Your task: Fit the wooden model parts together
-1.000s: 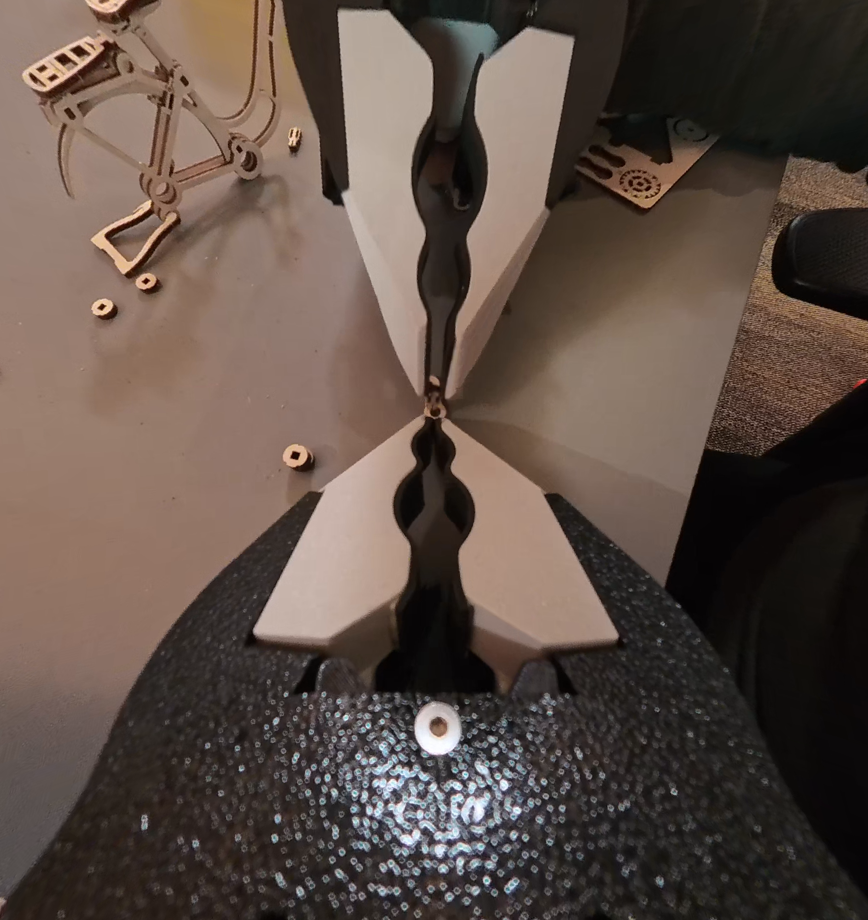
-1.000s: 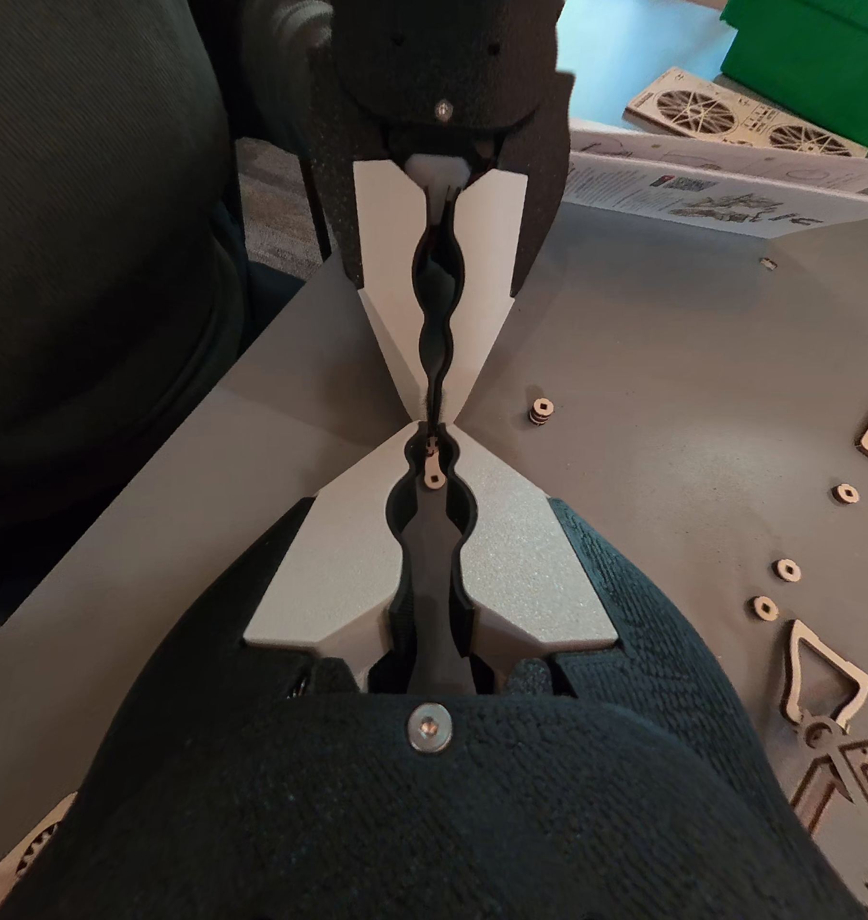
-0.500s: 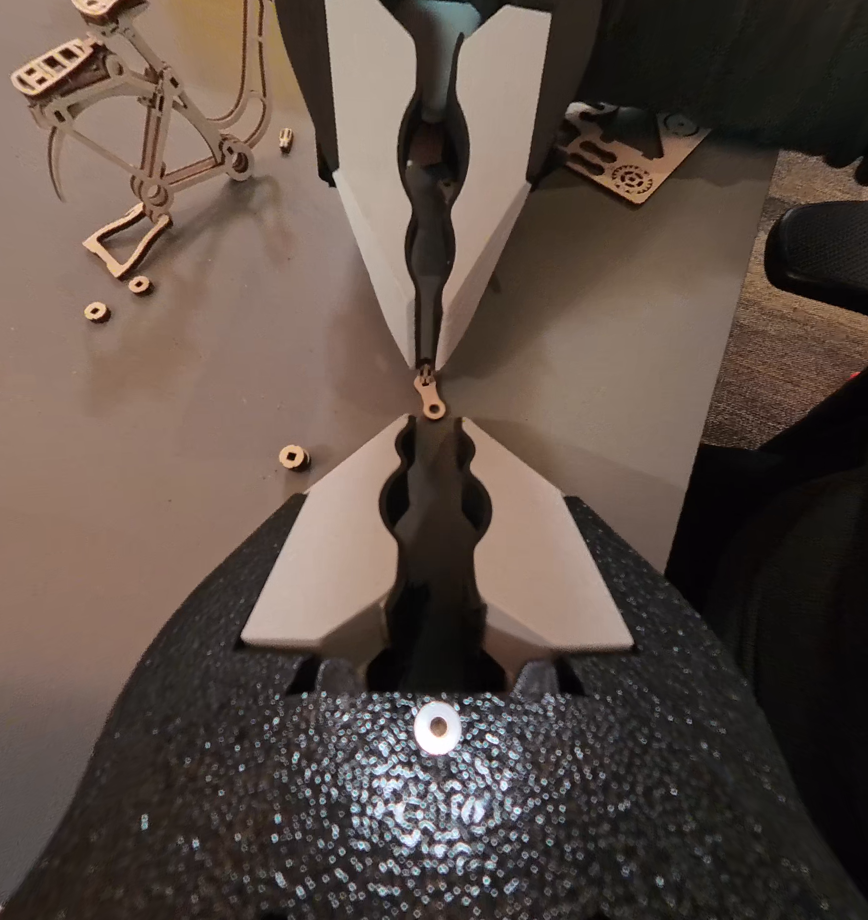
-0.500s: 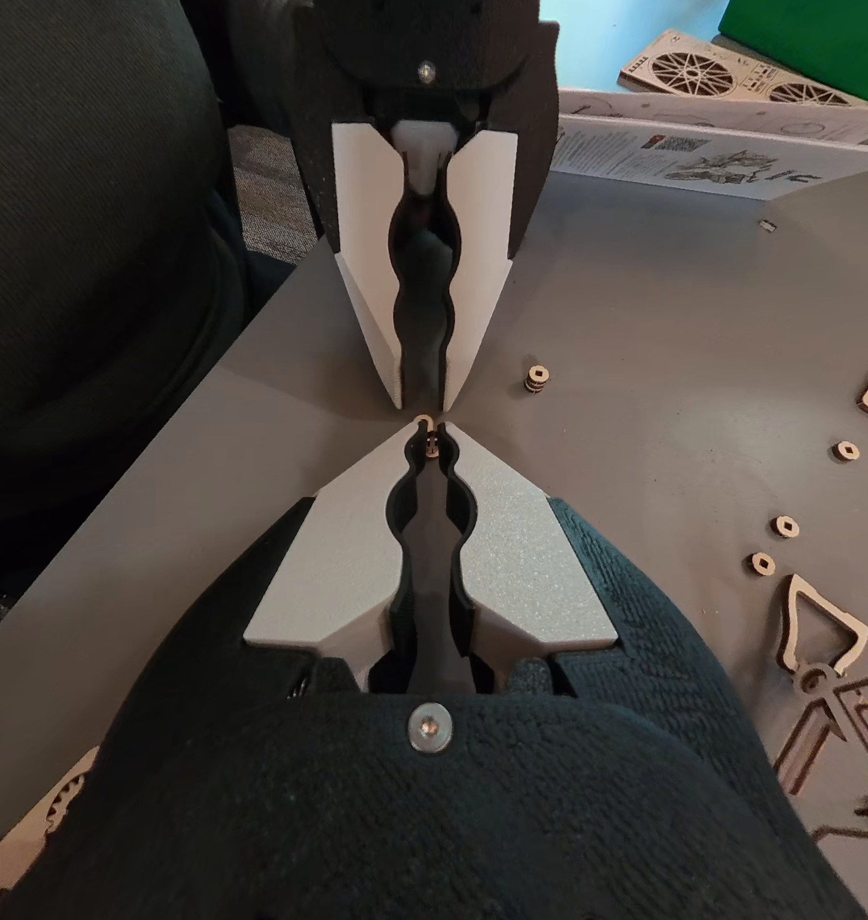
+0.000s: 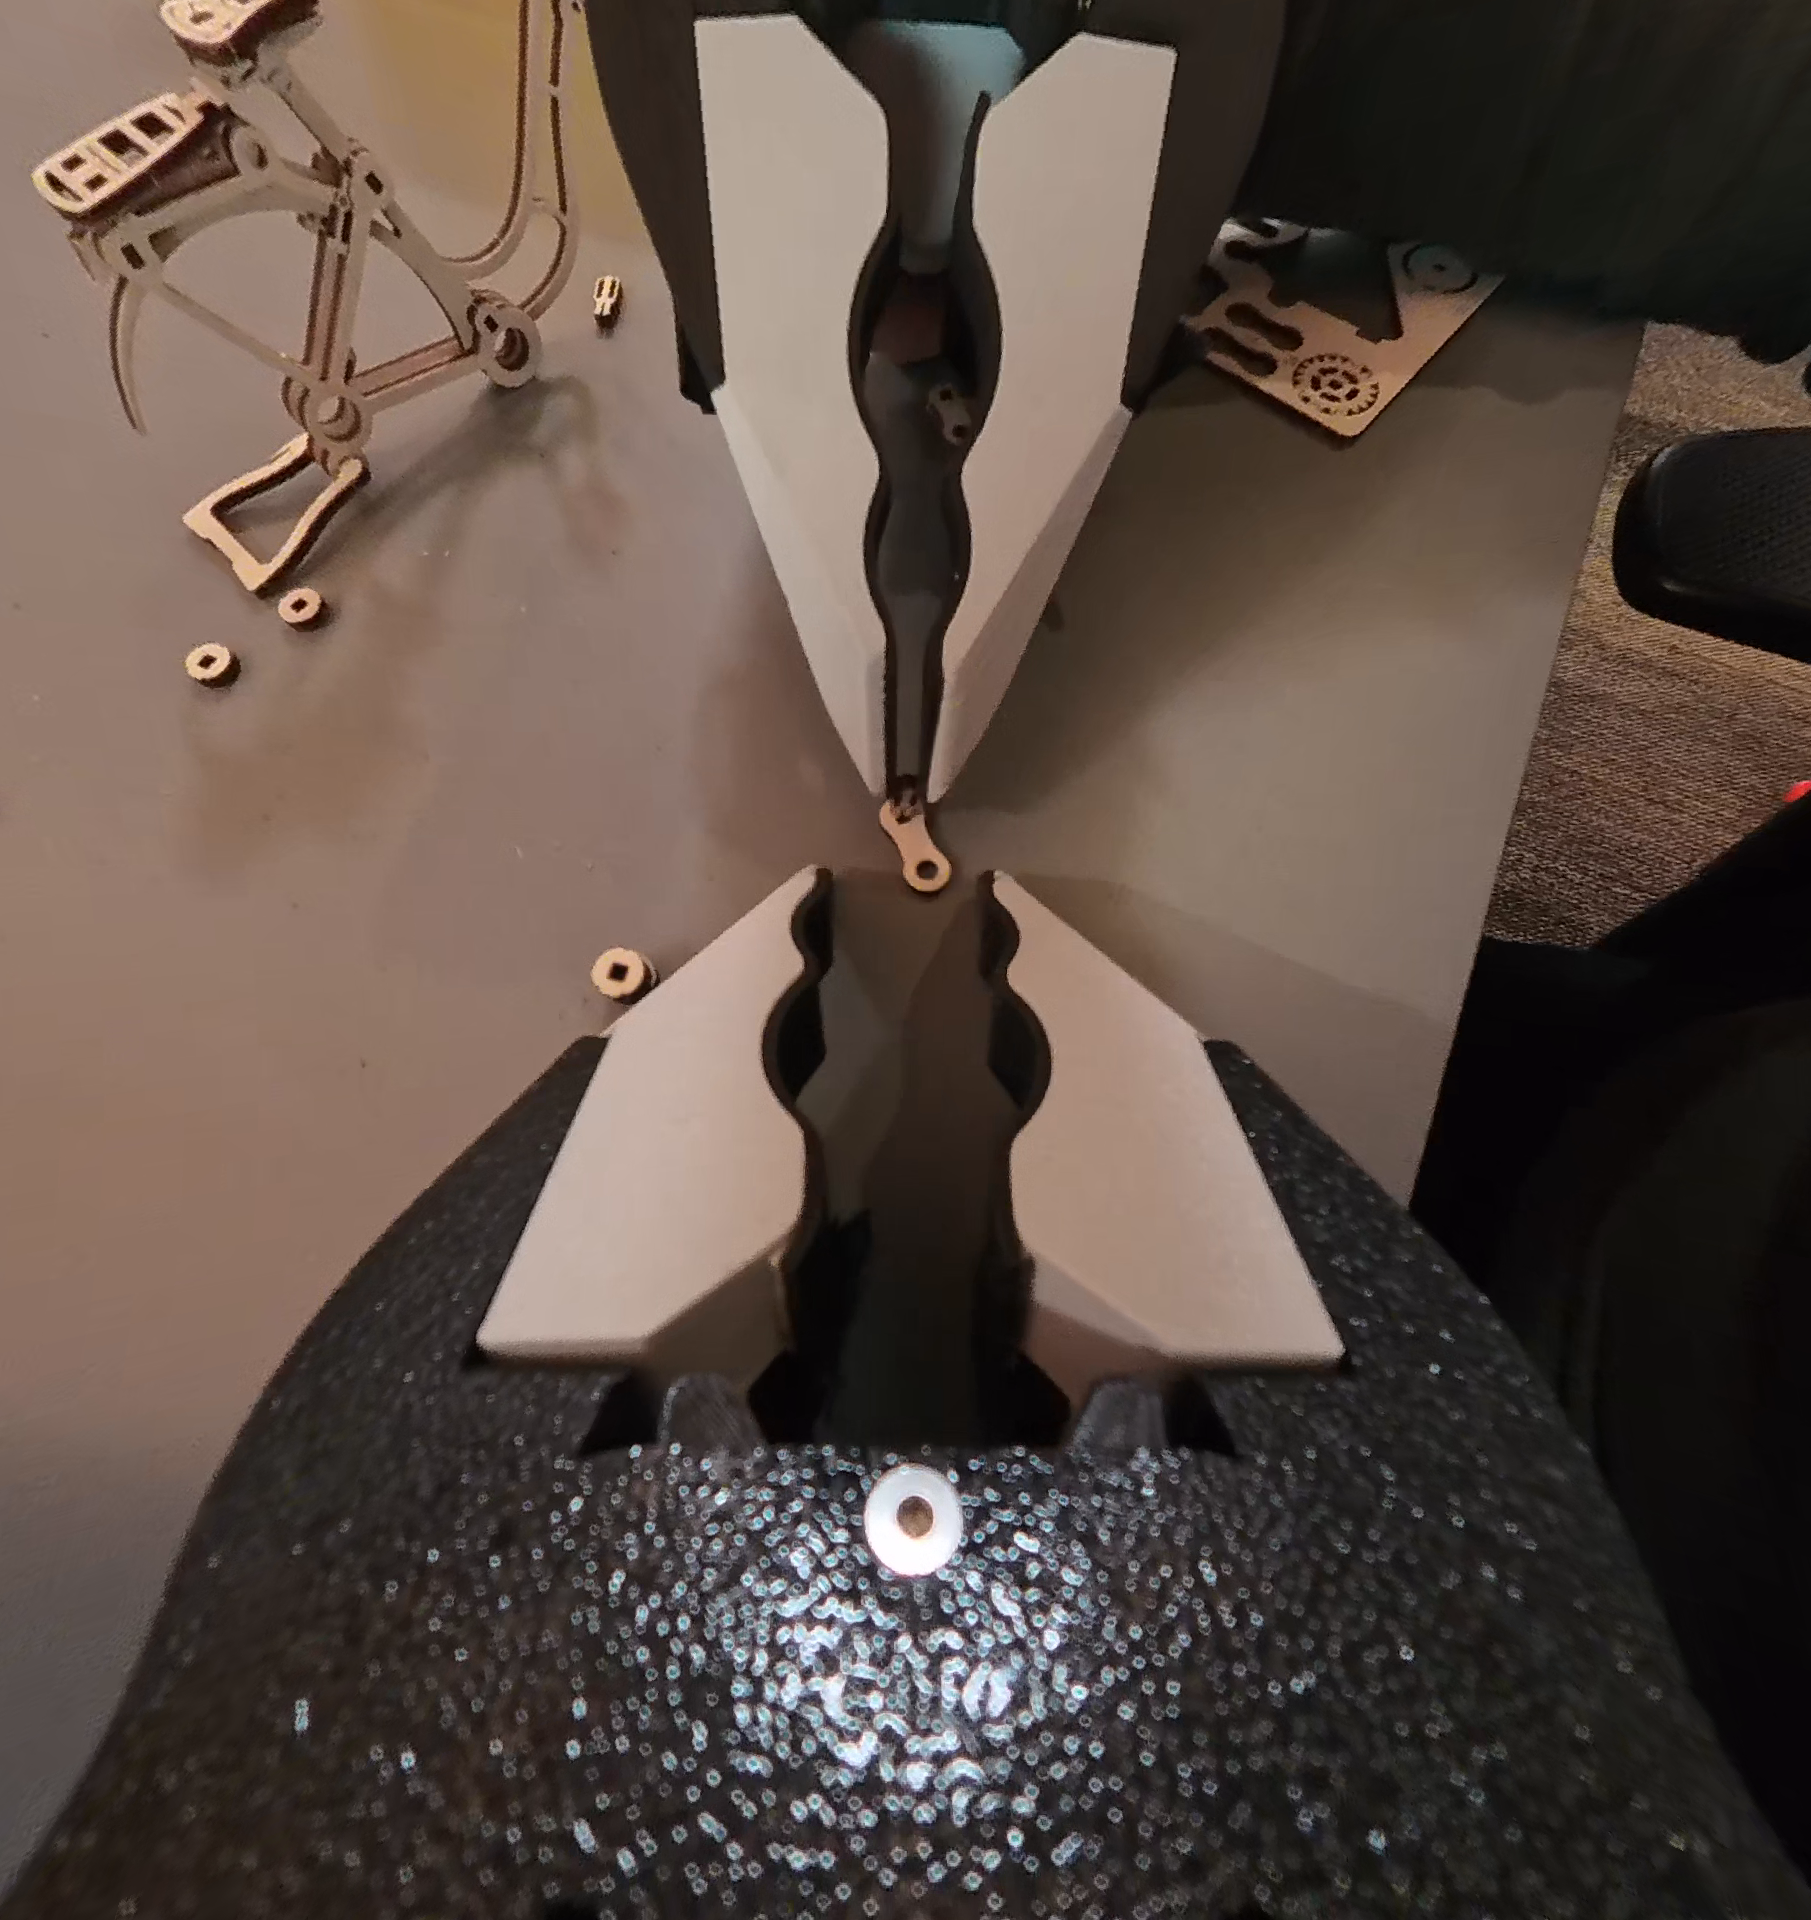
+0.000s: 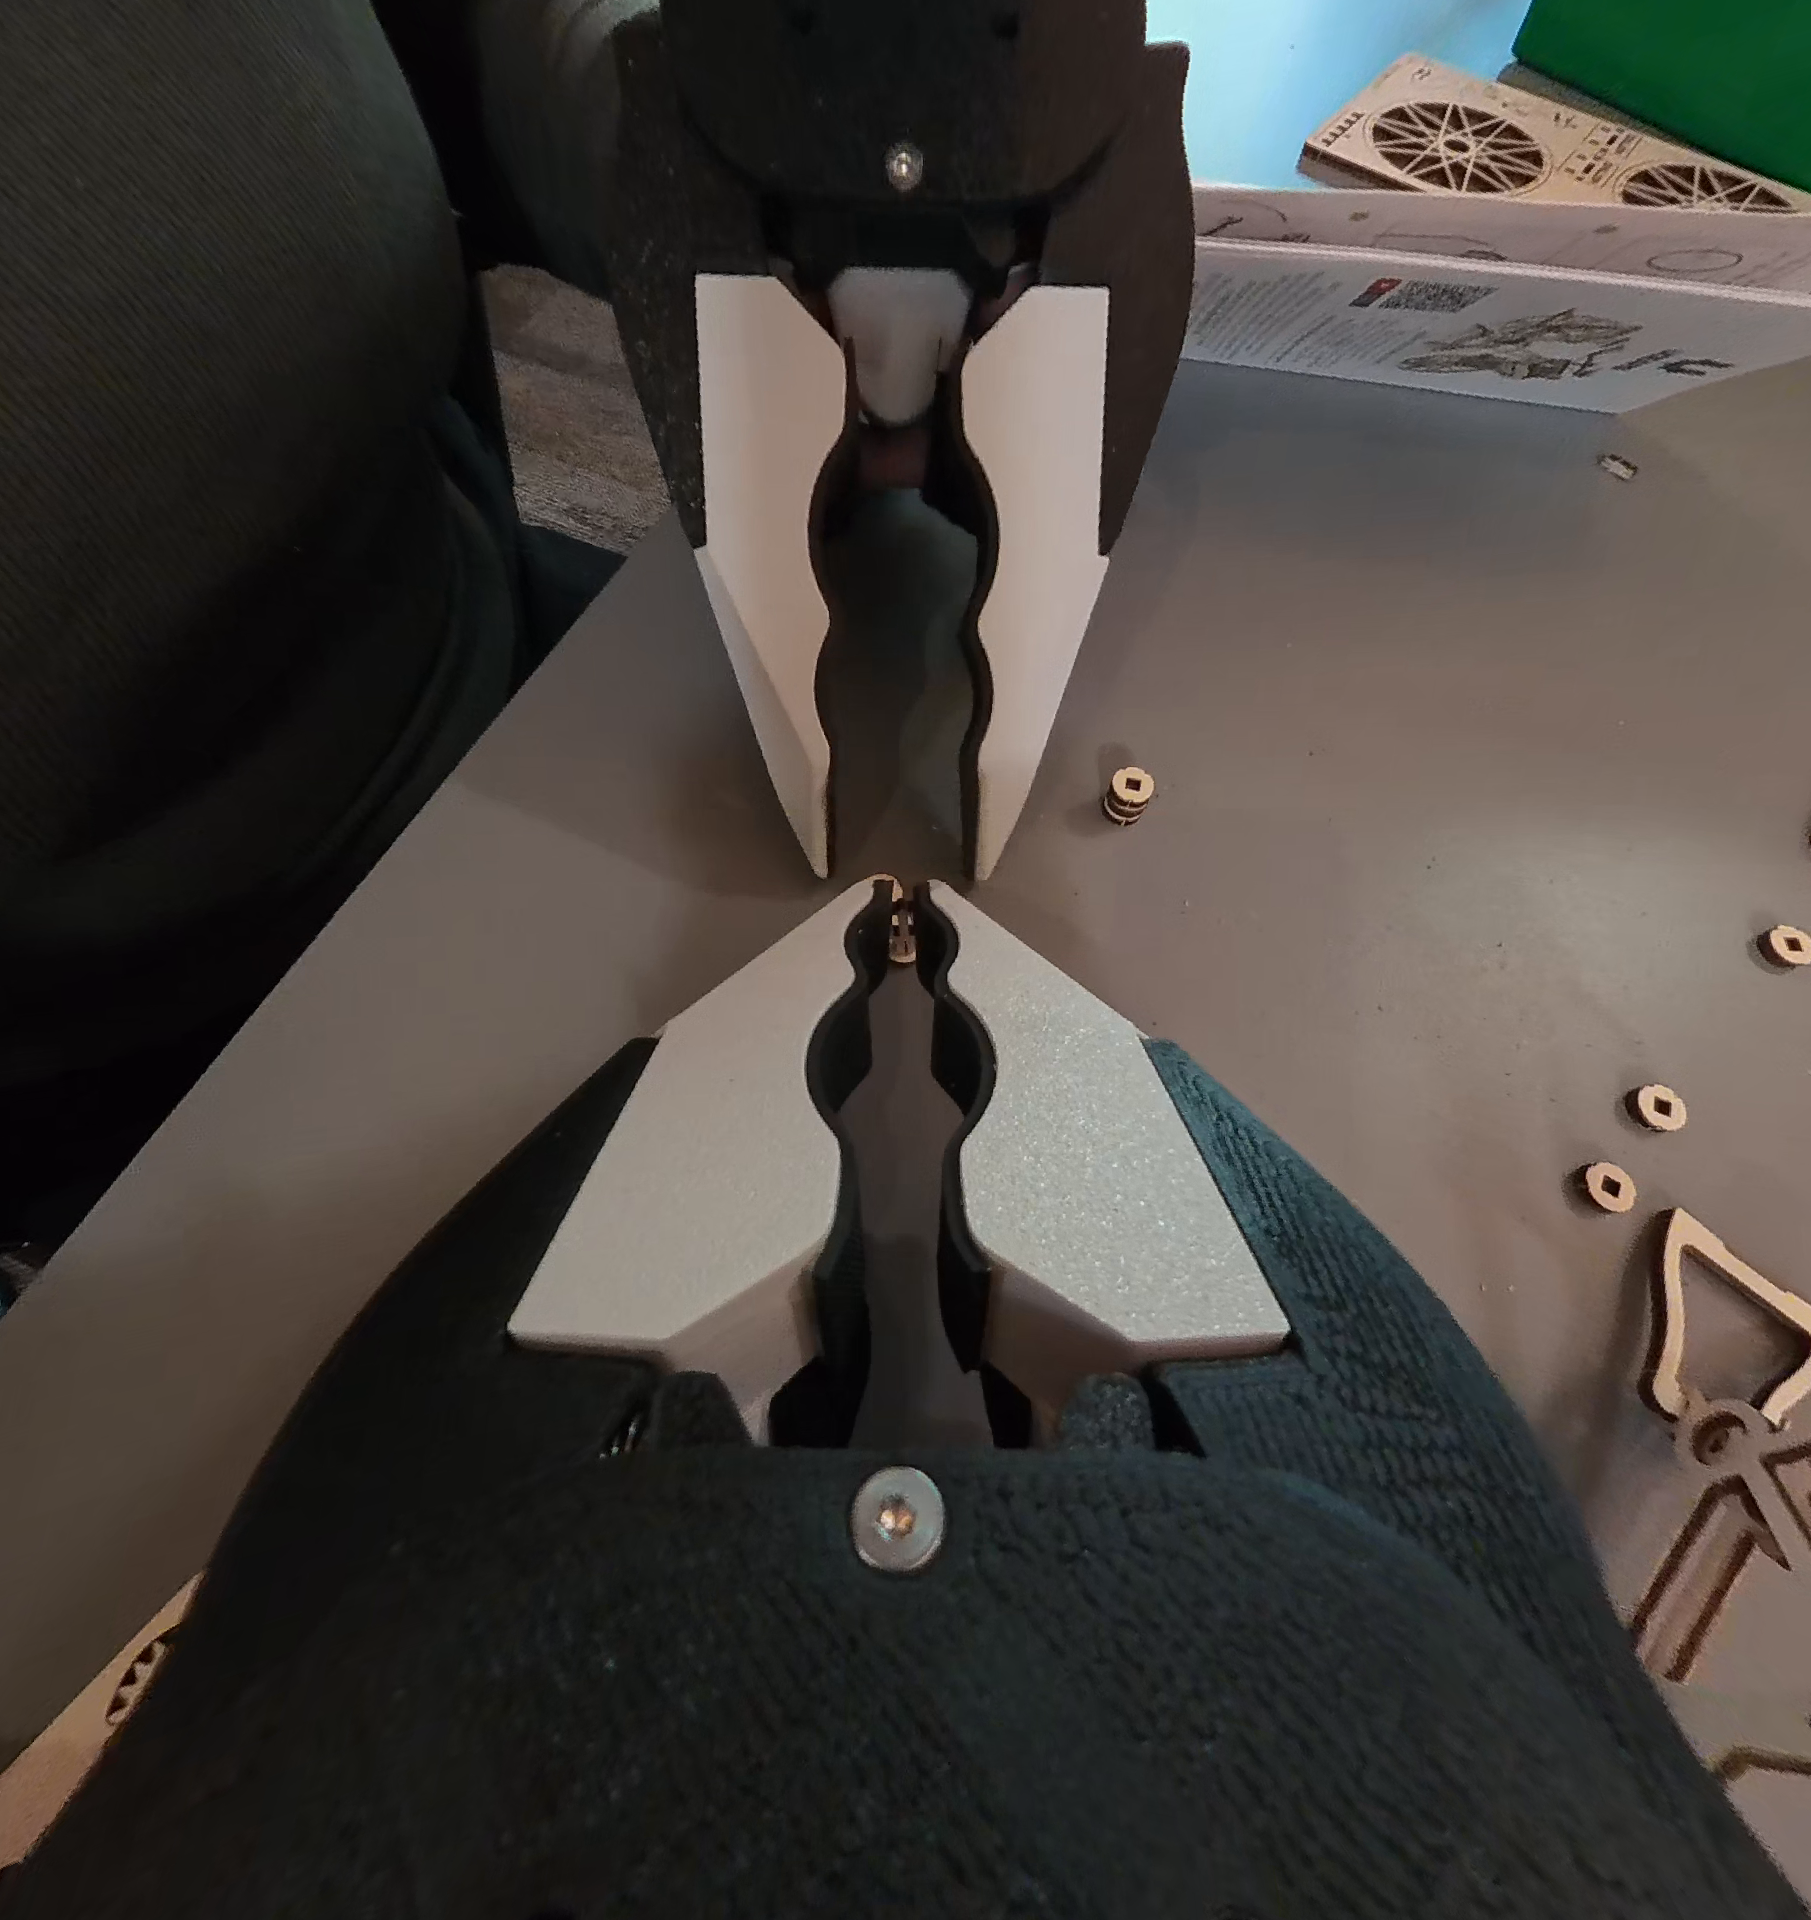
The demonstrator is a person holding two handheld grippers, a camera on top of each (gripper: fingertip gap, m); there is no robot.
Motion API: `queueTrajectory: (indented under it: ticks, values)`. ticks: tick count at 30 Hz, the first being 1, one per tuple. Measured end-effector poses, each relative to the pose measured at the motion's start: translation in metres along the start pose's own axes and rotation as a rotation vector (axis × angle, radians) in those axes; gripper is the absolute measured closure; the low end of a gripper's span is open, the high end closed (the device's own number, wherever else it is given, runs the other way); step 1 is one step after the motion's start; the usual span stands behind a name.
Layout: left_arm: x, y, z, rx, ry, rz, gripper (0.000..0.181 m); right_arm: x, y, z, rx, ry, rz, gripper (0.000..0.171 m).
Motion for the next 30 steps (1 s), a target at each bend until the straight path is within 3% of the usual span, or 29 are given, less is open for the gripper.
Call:
queueTrajectory:
  ticks: [1,14,22,30]
  values:
    - [0.0,0.0,-0.0002,0.002,0.001,0.0,0.155,-0.0001,0.0002,-0.0001,0.004,-0.005,0.0,0.168]
    - [0.0007,0.0015,-0.0017,0.043,-0.02,0.006,0.168,-0.0009,0.0034,-0.002,0.036,-0.045,0.002,0.168]
    - [0.0058,-0.0038,-0.0001,0.054,-0.05,0.011,0.141,0.0004,0.0057,0.0021,0.001,-0.043,0.022,0.169]
    - [0.0075,-0.0072,-0.0023,0.068,-0.007,0.009,0.139,0.0037,0.008,0.0026,-0.014,-0.037,0.036,0.169]
Point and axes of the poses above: each gripper's, where its closed fingertips meet, y back along the fingers, x out of its top, z = x × y across the jaws, the point moved 4 cm from there along y, back along the fingers, and after that the axes turned 10 degrees about -x, right-handed, at the moved point
